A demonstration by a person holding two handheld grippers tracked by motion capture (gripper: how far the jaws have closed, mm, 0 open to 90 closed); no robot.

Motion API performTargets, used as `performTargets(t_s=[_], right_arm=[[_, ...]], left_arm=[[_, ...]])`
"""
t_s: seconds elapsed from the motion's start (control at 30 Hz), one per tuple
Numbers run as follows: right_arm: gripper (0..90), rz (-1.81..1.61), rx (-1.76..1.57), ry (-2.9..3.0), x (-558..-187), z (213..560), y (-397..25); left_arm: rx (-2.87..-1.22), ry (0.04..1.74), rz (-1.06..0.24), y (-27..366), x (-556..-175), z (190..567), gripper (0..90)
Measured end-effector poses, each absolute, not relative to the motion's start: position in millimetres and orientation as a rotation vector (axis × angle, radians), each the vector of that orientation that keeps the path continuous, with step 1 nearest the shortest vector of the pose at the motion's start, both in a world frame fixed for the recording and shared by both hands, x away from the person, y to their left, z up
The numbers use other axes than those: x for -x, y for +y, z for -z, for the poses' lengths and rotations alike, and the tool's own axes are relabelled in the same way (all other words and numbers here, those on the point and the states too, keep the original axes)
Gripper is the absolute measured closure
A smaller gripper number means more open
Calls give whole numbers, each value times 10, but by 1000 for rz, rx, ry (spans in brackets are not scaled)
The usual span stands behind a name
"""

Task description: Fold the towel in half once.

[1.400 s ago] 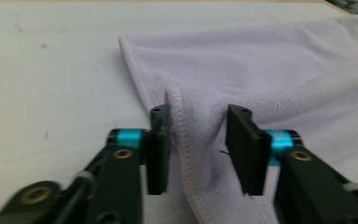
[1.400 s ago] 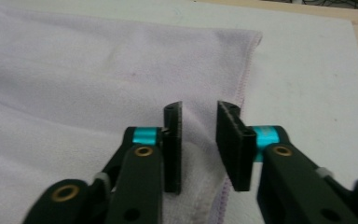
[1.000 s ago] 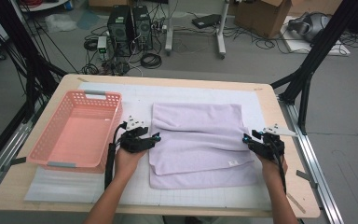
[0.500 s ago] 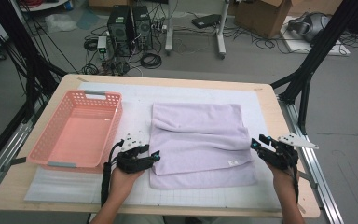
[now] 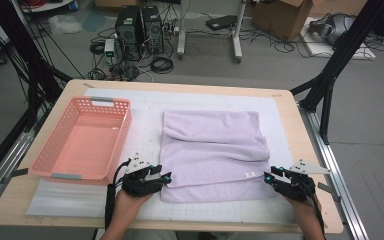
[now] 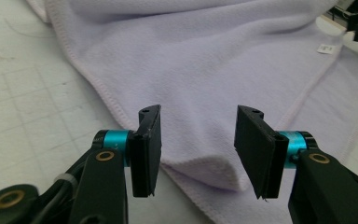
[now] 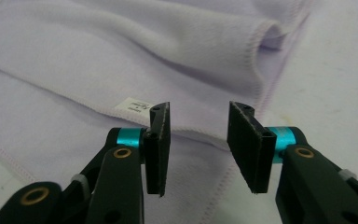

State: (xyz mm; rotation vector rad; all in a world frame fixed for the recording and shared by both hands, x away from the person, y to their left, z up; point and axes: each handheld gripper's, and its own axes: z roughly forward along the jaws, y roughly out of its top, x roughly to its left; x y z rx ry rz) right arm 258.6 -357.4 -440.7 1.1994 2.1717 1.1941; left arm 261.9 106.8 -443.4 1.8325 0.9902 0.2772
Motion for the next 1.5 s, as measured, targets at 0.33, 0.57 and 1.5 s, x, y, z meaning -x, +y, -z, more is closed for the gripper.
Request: performTargets(t_s=[0.33,0.57,1.5], right_arm=[[851,-1043,-1120,2231,-2635,4477,-3431],[870,-1083,-1115,2214,-2573,4439,-3488],[680,-1095,-1094,2288,-2071,4361,-3675]], left_arm=[[-1942,1016,-347,891,-2603,4505,755],[-1840,1006,-364,1019,-2530,4365,875],[-1887,978,-302,1160,-2071,4427,704]])
